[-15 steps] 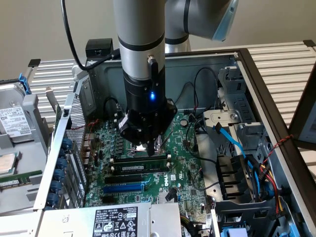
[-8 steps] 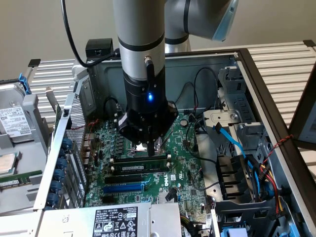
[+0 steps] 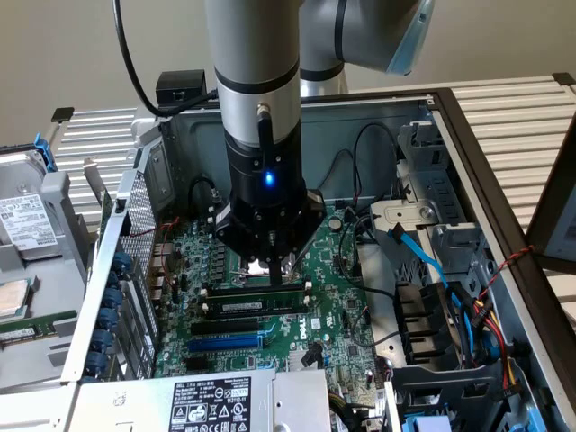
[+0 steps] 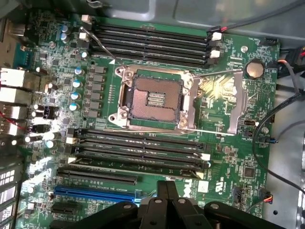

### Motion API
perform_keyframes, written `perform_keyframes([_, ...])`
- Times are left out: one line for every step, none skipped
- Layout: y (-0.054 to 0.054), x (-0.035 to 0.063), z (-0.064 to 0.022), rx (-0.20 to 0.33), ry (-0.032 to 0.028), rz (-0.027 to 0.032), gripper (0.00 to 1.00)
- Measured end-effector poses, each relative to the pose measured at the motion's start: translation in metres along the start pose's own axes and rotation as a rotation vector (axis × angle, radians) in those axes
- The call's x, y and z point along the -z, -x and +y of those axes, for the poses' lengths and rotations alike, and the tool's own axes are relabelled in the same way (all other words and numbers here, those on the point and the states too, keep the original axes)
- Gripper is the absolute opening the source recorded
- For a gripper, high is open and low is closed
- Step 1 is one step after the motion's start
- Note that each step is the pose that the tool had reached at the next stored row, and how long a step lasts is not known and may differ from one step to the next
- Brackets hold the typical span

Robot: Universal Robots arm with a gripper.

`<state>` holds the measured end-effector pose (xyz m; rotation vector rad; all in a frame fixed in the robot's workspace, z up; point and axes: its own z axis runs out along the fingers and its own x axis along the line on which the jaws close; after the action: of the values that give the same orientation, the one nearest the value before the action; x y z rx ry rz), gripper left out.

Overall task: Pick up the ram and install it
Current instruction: 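Press down the ram until it locks into place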

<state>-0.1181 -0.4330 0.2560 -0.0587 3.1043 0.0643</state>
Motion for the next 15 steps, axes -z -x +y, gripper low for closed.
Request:
perform_keyframes([0.0,-0.0001,0.0,-0.016,-0.0006,-0.0006,0.1])
perform_keyframes([0.0,-0.0001,0.0,-0.033,-0.0012,-0.0013,0.1])
perform_keyframes([0.0,-0.0002,0.0,-0.049,-0.0018,-0.002,0.1])
perform_keyframes([0.0,-0.0002,0.0,-0.065,-0.0024,-0.0026,0.1])
perform_keyframes([0.0,-0.0003,0.0,-0.08,-0.0029,-0.0032,0.1])
perform_keyframes([0.0,-0.0003,0.0,-0.096,-0.0036,-0.0039,0.1])
perform_keyframes([0.0,-0.0004,0.0,-0.112,-0.0041,-0.0046,0.1])
perform_keyframes([0.0,-0.0004,0.0,-0.128,-0.0047,-0.0052,0.1])
perform_keyframes([0.0,-0.0005,0.0,-0.144,-0.0053,-0.0059,0.1])
perform_keyframes([-0.0001,-0.0005,0.0,-0.165,-0.0058,-0.0067,0.1])
perform_keyframes([0.0,-0.0006,0.0,-0.165,-0.0057,-0.0067,0.1])
perform_keyframes([-0.0001,-0.0005,0.0,-0.166,-0.0057,-0.0068,0.1])
perform_keyframes([-0.0001,-0.0005,0.0,-0.166,-0.0057,-0.0067,0.1])
perform_keyframes([-0.0001,-0.0005,0.0,-0.166,-0.0057,-0.0067,0.1])
perform_keyframes([-0.0001,-0.0005,0.0,-0.166,-0.0057,-0.0067,0.1])
